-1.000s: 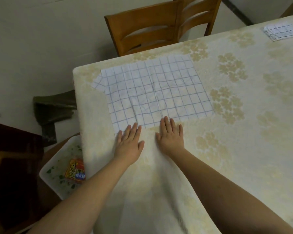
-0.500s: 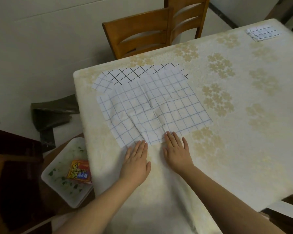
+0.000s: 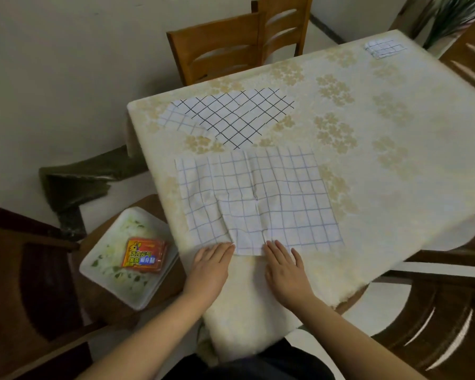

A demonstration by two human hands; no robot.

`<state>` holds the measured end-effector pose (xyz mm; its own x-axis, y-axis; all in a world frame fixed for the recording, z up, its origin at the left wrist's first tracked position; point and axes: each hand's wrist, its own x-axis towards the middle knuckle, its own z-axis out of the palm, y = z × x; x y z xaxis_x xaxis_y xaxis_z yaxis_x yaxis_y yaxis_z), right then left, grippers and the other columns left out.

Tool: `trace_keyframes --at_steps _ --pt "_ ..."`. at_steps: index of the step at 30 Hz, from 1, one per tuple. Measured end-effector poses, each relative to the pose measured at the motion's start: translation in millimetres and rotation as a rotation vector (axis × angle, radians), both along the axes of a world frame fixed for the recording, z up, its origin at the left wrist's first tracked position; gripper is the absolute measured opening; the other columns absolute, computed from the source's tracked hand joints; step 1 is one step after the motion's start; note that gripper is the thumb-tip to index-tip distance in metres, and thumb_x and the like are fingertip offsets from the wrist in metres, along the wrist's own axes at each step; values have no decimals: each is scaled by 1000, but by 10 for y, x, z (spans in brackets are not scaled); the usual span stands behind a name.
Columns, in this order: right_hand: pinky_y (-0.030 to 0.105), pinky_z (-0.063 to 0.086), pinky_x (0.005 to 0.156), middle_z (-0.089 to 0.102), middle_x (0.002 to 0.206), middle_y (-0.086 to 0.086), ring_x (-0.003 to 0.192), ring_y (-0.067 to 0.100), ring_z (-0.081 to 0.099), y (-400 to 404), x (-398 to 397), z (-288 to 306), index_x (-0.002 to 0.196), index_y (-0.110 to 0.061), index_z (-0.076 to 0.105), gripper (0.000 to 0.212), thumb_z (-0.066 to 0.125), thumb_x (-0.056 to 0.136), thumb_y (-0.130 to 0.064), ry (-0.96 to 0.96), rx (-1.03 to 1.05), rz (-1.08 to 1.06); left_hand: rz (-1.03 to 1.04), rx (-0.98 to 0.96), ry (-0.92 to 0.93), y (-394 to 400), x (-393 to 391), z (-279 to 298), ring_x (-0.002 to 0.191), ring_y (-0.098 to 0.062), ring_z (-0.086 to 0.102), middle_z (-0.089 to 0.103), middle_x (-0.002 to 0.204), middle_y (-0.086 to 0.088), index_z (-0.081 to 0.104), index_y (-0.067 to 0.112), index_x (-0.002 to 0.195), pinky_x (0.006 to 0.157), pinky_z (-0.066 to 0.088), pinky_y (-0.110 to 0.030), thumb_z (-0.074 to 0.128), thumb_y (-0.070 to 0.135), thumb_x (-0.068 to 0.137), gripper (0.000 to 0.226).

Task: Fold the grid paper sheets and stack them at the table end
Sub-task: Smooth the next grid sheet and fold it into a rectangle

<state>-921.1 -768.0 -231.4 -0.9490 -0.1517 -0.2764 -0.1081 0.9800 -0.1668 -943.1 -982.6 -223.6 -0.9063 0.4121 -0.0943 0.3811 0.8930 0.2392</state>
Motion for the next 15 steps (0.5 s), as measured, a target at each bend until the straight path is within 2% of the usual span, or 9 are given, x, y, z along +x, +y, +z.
trace_keyframes --at_steps 4,7,10,11,13,14,15 --pt "42 24 104 61 133 0 126 20 55 -173 304 26 128 -16 60 52 39 82 -30 2 9 -10 -39 64 99 -272 119 19 88 -16 67 72 103 6 72 21 106 82 35 -30 44 21 77 40" --pt "46 38 105 60 134 2 126 23 55 -263 432 17 128 -15 60 54 40 79 -29 6 34 -28 -47 58 155 -361 162 59 76 -17 68 73 90 6 73 22 100 76 32 -27 44 23 73 40" --pt "52 38 105 53 141 9 132 31 49 -351 473 64 136 -12 51 62 54 78 -34 20 43 -64 -65 63 215 -390 203 109 78 -18 67 72 90 6 71 20 108 78 31 -26 69 20 68 40" --pt "52 36 106 51 143 11 133 32 46 -394 460 96 140 -13 47 69 61 77 -37 38 33 -71 -78 72 232 -385 223 120 78 -18 67 72 89 6 71 20 108 78 31 -27 68 21 69 39" --pt "51 37 106 49 143 11 134 32 45 -502 421 171 143 -15 39 82 71 73 -42 87 -1 -48 -113 93 257 -363 244 156 80 -16 66 72 89 7 71 21 108 80 33 -27 51 23 76 38" --pt "50 38 106 50 143 10 133 31 46 -570 400 208 144 -16 37 85 72 72 -44 109 -7 -20 -129 99 261 -348 247 178 83 -16 67 72 91 6 71 21 109 82 33 -28 51 22 77 38" --pt "49 39 106 51 143 9 133 31 47 -638 378 232 144 -16 37 86 73 71 -44 130 -10 9 -141 111 265 -335 243 192 86 -15 67 72 94 7 70 22 110 85 34 -27 61 20 75 36"
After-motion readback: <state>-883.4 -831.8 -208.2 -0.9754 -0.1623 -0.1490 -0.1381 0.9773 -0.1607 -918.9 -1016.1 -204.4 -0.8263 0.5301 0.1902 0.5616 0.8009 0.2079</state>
